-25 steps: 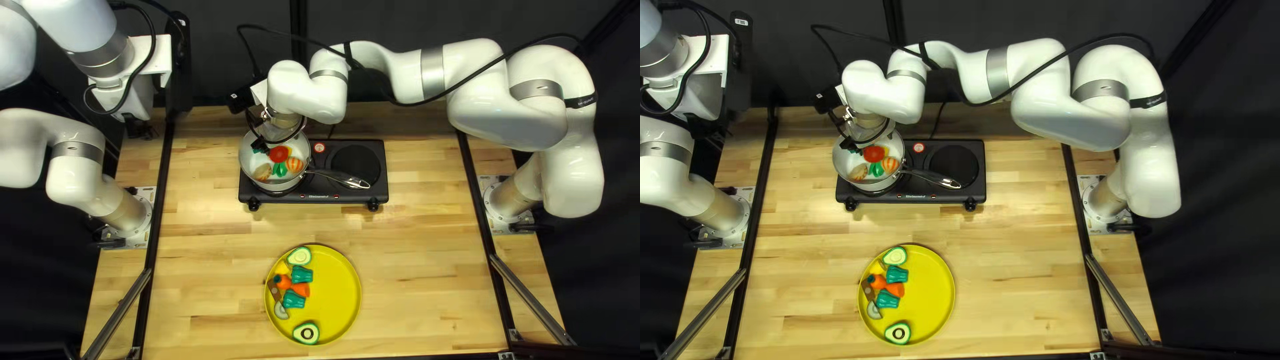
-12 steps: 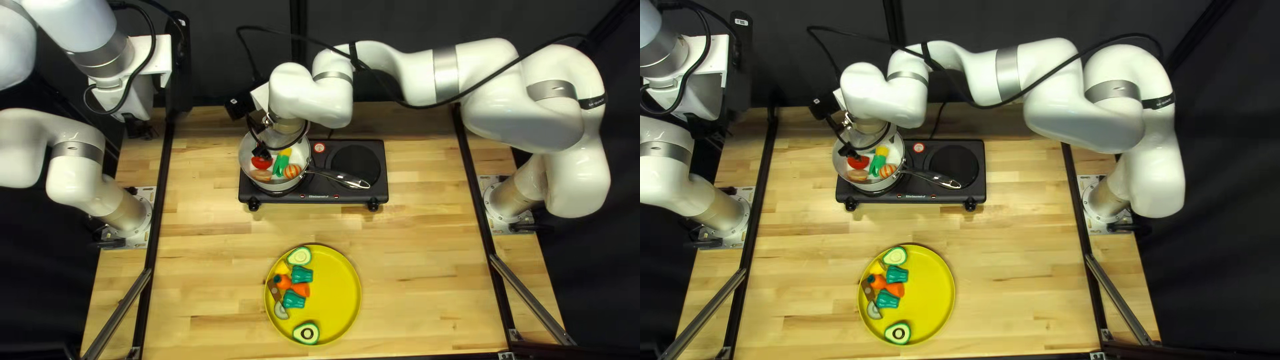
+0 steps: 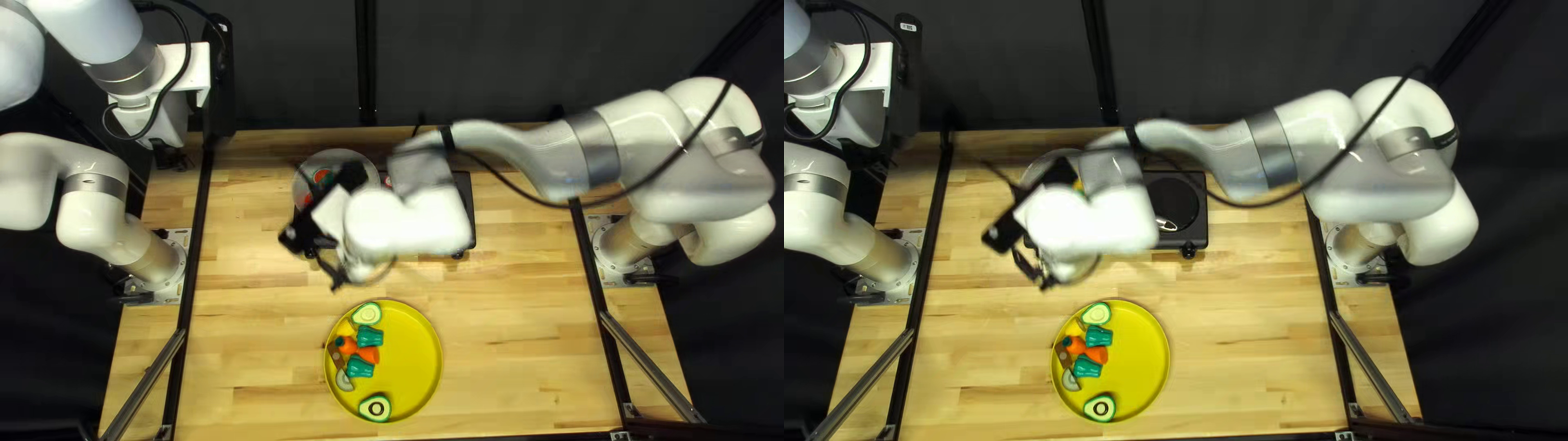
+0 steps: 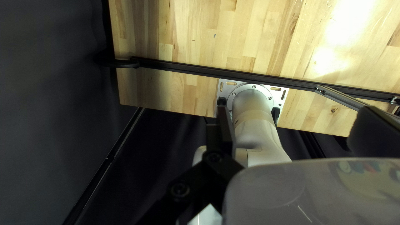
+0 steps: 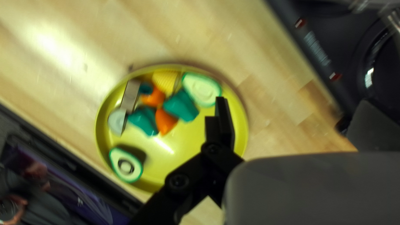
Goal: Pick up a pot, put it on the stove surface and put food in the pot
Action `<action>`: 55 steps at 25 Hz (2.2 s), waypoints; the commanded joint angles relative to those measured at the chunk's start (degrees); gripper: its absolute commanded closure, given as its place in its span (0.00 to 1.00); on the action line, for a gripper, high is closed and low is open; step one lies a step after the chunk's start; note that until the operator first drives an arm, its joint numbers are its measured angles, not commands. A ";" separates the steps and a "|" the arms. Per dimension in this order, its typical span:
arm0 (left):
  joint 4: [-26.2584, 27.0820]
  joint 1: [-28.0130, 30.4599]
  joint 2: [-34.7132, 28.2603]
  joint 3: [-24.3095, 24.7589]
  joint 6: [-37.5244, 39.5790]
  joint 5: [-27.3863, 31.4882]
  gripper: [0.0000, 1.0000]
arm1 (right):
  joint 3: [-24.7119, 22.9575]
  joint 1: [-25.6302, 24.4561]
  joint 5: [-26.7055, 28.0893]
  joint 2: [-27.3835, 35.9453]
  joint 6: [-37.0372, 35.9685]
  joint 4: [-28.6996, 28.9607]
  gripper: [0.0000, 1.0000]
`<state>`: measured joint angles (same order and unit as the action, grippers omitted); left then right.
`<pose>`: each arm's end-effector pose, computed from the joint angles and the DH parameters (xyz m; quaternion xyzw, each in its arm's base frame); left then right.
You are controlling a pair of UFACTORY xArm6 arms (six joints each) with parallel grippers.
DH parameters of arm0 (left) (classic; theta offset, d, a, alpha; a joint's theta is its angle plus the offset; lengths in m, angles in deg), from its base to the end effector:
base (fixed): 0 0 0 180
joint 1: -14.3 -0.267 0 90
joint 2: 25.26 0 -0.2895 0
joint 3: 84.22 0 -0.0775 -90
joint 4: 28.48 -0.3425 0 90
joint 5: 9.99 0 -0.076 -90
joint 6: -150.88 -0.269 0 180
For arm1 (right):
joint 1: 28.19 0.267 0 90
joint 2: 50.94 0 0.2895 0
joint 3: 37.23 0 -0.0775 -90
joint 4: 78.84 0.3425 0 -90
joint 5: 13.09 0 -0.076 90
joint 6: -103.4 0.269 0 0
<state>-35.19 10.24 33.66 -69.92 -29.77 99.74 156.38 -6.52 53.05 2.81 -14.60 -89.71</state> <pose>0.2147 0.0479 0.4173 -0.9970 -0.0480 0.0280 0.0545 0.5729 0.1839 0.1764 0.9473 -0.3081 0.0659 0.0578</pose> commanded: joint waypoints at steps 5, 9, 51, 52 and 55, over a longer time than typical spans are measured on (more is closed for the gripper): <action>0.00 0.00 0.00 0.00 0.00 0.00 0.00 | 5.03 9.06 -4.21 -9.90 8.91 -3.00 0.00; 0.00 0.00 0.00 0.00 0.00 0.00 0.00 | 4.91 9.18 -6.53 -11.73 9.55 -3.82 0.00; 0.00 0.00 0.00 0.00 0.00 0.00 0.00 | 8.01 7.35 -9.05 -16.81 18.60 4.71 0.00; 0.00 0.00 0.00 0.00 0.00 0.00 0.00 | 6.88 7.63 -9.61 -16.25 18.41 4.08 0.00; 0.00 0.00 0.00 0.00 0.00 0.00 0.00 | 2.09 8.75 -12.80 -13.54 16.05 2.90 0.00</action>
<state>-35.19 10.24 33.66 -69.92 -29.77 99.74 161.82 1.42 42.66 -12.81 3.27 -85.73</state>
